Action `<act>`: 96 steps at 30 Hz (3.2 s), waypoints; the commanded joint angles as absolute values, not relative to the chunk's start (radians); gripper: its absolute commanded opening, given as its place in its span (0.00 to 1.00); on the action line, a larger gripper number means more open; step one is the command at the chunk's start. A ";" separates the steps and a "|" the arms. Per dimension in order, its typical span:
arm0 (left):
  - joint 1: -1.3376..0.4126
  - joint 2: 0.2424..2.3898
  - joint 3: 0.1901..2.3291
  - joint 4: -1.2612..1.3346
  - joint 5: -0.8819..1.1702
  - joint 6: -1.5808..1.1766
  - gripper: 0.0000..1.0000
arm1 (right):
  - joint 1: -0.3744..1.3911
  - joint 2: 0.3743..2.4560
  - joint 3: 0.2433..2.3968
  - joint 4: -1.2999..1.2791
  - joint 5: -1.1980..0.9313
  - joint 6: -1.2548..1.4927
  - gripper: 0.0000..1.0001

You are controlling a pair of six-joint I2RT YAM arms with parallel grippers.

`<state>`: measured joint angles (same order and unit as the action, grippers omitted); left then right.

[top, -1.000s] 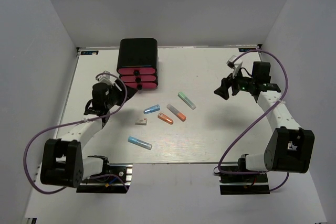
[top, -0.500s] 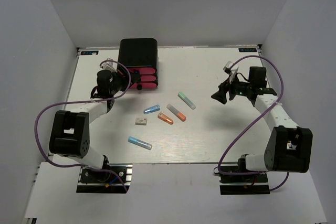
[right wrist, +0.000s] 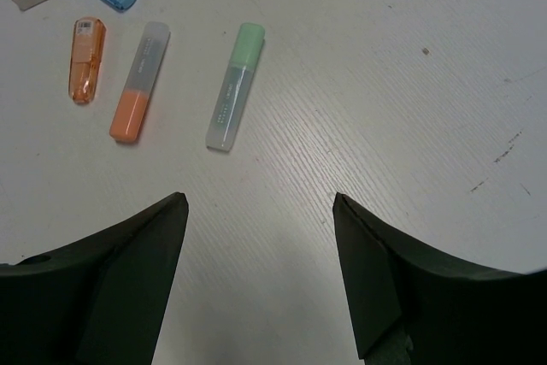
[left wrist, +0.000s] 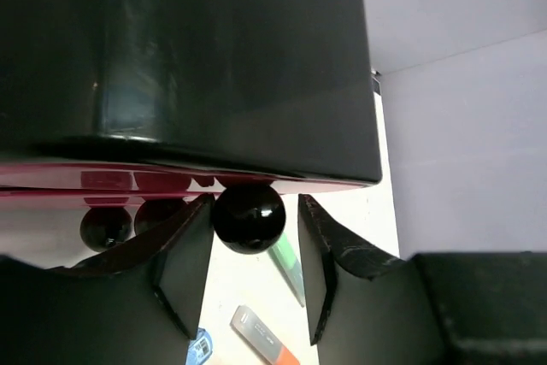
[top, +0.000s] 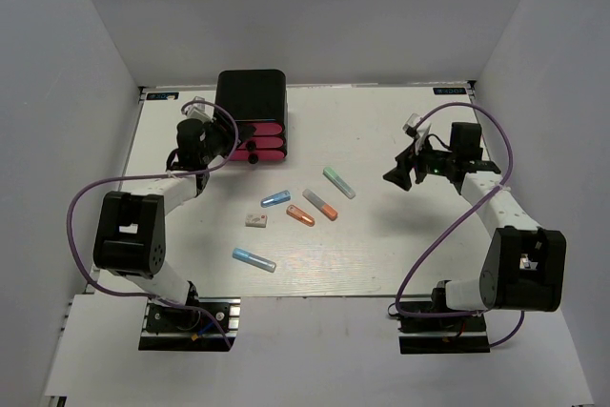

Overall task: Sort the stationery into containers
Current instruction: Open the drawer in the storage box, then pick up the pen from the center of the board, then place the pen in the drawer.

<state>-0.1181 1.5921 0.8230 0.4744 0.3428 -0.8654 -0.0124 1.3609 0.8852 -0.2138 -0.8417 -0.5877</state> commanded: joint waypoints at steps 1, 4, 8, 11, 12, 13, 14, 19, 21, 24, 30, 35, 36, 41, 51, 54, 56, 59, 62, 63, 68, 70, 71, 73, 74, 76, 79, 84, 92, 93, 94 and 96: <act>-0.121 1.592 0.873 0.482 0.322 -0.856 0.51 | -0.008 1.364 0.874 -0.198 -0.874 -0.614 0.74; -0.121 1.603 0.882 0.448 0.322 -0.847 0.39 | -0.006 1.362 0.868 -0.196 -0.871 -0.621 0.74; -0.121 1.603 0.882 0.448 0.334 -0.847 0.18 | -0.006 1.361 0.870 -0.209 -0.871 -0.643 0.71; -0.121 1.557 0.832 0.448 0.357 -0.838 0.12 | -0.002 1.359 0.871 -0.235 -0.873 -0.687 0.70; -0.121 1.537 0.818 0.436 0.357 -0.825 0.12 | -0.002 1.353 0.870 -0.244 -0.868 -0.705 0.70; -0.121 1.516 0.802 0.436 0.368 -0.825 0.12 | -0.002 1.351 0.868 -0.250 -0.867 -0.722 0.71; -0.121 1.494 0.766 0.427 0.368 -0.815 0.12 | 0.029 1.353 0.870 -0.253 -0.864 -0.729 0.73; -0.121 1.371 0.667 0.416 0.377 -0.815 0.14 | 0.087 1.382 0.882 -0.250 -0.813 -0.704 0.79; -0.121 1.361 0.655 0.403 0.377 -0.815 0.24 | 0.110 1.420 0.897 -0.242 -0.773 -0.667 0.79; -0.121 1.361 0.646 0.394 0.377 -0.815 0.53 | 0.176 1.492 0.952 -0.180 -0.664 -0.549 0.73; -0.121 1.318 0.626 0.385 0.387 -0.815 0.76 | 0.336 1.637 1.045 -0.124 -0.459 -0.339 0.72; -0.121 1.235 0.604 0.299 0.399 -0.763 0.88 | 0.417 1.730 1.113 -0.109 -0.295 -0.279 0.72; -0.121 1.217 0.595 0.285 0.399 -0.762 0.90 | 0.439 1.742 1.121 -0.103 -0.276 -0.267 0.72; -0.121 1.076 0.566 0.151 0.377 -0.704 0.93 | 0.480 1.812 1.152 -0.077 -0.167 -0.265 0.72; -0.121 0.743 0.485 -0.124 0.287 -0.658 0.94 | 0.537 1.873 1.135 -0.060 -0.087 -0.297 0.63; -0.121 0.712 0.460 -0.181 0.265 -0.686 0.94 | 0.541 1.876 1.129 -0.081 -0.109 -0.310 0.51; -0.121 0.684 0.439 -0.216 0.253 -0.716 0.94 | 0.532 1.864 1.124 -0.103 -0.133 -0.325 0.40; -0.121 0.647 0.416 -0.256 0.242 -0.750 0.93 | 0.523 1.830 1.126 -0.155 -0.283 -0.363 0.31; -0.121 0.623 0.391 -0.276 0.242 -0.781 0.93 | 0.525 1.747 1.117 -0.166 -0.429 -0.426 0.19; -0.121 0.609 0.391 -0.276 0.242 -0.781 0.93 | 0.526 1.700 1.118 -0.170 -0.480 -0.477 0.14; -0.121 0.574 0.333 -0.267 0.252 -0.834 0.93 | 0.531 1.606 1.221 -0.241 -0.584 -0.615 0.12; -0.121 0.565 0.324 -0.267 0.252 -0.844 0.93 | 0.535 1.588 1.281 -0.248 -0.604 -0.641 0.12; -0.121 0.565 0.324 -0.267 0.252 -0.844 0.93 | 0.537 1.589 1.357 -0.258 -0.627 -0.641 0.12; -0.121 0.555 0.314 -0.258 0.261 -0.853 0.93 | 0.548 1.603 1.409 -0.255 -0.641 -0.638 0.12; -0.121 0.555 0.305 -0.258 0.261 -0.853 0.93 | 0.555 1.612 1.431 -0.239 -0.650 -0.638 0.12; -0.121 0.555 0.295 -0.258 0.261 -0.873 0.93 | 0.574 1.646 1.525 -0.206 -0.657 -0.652 0.12; -0.121 0.555 0.285 -0.249 0.272 -0.885 0.93 | 0.603 1.722 1.652 -0.169 -0.712 -0.698 0.14; -0.121 0.545 0.285 -0.258 0.272 -0.885 0.93 | 0.669 1.890 1.799 -0.062 -0.709 -0.658 0.15; -0.121 0.506 0.285 -0.276 0.272 -0.894 0.93 | 0.713 2.051 1.899 0.078 -0.640 -0.496 0.20; -0.121 0.497 0.285 -0.276 0.272 -0.903 0.93 | 0.715 2.066 1.902 0.078 -0.632 -0.492 0.20; -0.121 0.497 0.285 -0.276 0.272 -0.904 0.93 | 0.719 2.074 1.901 0.077 -0.627 -0.486 0.23; -0.121 0.497 0.285 -0.265 0.272 -0.904 0.93 | 0.723 2.086 1.901 0.074 -0.614 -0.494 0.28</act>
